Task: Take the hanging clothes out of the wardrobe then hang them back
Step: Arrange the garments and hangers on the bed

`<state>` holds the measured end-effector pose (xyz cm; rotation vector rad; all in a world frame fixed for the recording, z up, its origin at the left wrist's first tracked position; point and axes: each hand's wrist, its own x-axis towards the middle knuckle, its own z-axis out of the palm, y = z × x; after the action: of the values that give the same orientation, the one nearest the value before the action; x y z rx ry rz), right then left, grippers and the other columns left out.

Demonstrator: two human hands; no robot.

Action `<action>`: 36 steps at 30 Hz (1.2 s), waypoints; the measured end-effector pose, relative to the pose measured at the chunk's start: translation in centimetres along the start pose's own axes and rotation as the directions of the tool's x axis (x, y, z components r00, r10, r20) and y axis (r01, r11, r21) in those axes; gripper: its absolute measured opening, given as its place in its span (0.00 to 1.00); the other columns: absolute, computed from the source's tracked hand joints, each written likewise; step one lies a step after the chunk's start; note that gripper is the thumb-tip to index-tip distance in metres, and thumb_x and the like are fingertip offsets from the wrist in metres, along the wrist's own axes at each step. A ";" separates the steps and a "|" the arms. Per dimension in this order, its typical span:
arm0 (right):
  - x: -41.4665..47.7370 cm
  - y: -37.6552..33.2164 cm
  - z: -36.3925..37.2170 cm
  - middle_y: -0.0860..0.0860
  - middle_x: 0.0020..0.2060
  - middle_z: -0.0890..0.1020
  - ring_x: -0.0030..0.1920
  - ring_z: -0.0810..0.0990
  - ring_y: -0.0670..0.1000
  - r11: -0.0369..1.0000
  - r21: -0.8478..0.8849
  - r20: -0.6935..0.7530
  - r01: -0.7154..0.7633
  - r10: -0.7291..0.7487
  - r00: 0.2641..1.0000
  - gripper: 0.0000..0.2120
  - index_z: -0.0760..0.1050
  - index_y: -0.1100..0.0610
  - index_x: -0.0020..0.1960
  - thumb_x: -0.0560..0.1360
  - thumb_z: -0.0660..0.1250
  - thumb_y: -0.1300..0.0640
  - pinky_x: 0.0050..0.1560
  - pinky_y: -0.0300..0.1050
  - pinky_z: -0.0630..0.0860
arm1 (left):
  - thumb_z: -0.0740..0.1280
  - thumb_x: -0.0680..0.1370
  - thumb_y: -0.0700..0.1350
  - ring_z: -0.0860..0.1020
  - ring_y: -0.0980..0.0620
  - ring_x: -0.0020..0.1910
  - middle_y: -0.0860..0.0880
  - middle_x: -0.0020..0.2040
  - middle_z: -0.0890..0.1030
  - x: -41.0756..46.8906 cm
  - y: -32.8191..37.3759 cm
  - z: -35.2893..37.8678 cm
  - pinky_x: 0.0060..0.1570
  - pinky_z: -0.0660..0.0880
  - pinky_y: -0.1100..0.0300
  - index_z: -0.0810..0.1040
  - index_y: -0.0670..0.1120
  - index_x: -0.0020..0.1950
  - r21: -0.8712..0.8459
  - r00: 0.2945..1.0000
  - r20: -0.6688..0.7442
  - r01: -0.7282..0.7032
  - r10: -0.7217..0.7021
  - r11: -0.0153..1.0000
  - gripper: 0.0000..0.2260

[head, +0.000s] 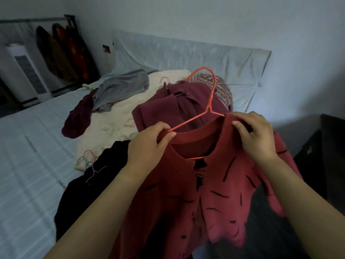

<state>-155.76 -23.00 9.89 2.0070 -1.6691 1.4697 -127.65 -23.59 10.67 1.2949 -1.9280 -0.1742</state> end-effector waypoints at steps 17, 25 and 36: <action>26.6 17.1 22.6 0.51 0.46 0.83 0.48 0.78 0.50 0.987 0.146 0.217 0.073 -0.104 0.971 0.12 0.81 0.53 0.55 0.74 0.66 0.53 0.52 0.36 0.68 | 0.61 0.79 0.52 0.75 0.55 0.43 0.56 0.42 0.78 26.7 -12.8 14.5 0.39 0.65 0.60 0.77 0.51 0.47 -0.067 0.936 -0.129 0.321 -0.327 0.945 0.08; 32.5 25.1 38.4 0.51 0.43 0.81 0.46 0.78 0.53 0.974 0.210 0.478 0.082 -0.175 0.861 0.13 0.80 0.51 0.56 0.73 0.65 0.51 0.48 0.42 0.69 | 0.60 0.78 0.56 0.76 0.50 0.43 0.52 0.42 0.78 33.3 -22.0 21.8 0.44 0.74 0.50 0.76 0.54 0.45 0.085 0.802 -0.181 0.589 -0.569 0.804 0.09; 32.1 28.9 45.8 0.54 0.44 0.81 0.49 0.79 0.60 0.999 0.001 0.636 0.051 -0.040 0.770 0.11 0.81 0.51 0.53 0.72 0.69 0.51 0.49 0.55 0.76 | 0.57 0.79 0.57 0.73 0.44 0.59 0.47 0.57 0.76 34.6 -27.8 27.6 0.57 0.68 0.47 0.74 0.54 0.62 0.366 0.700 0.035 0.655 -0.714 0.661 0.15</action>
<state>-156.15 -84.65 -2.80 2.7134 -1.8000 0.7671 -131.85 -73.63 -3.85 2.2859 -1.5339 -0.3697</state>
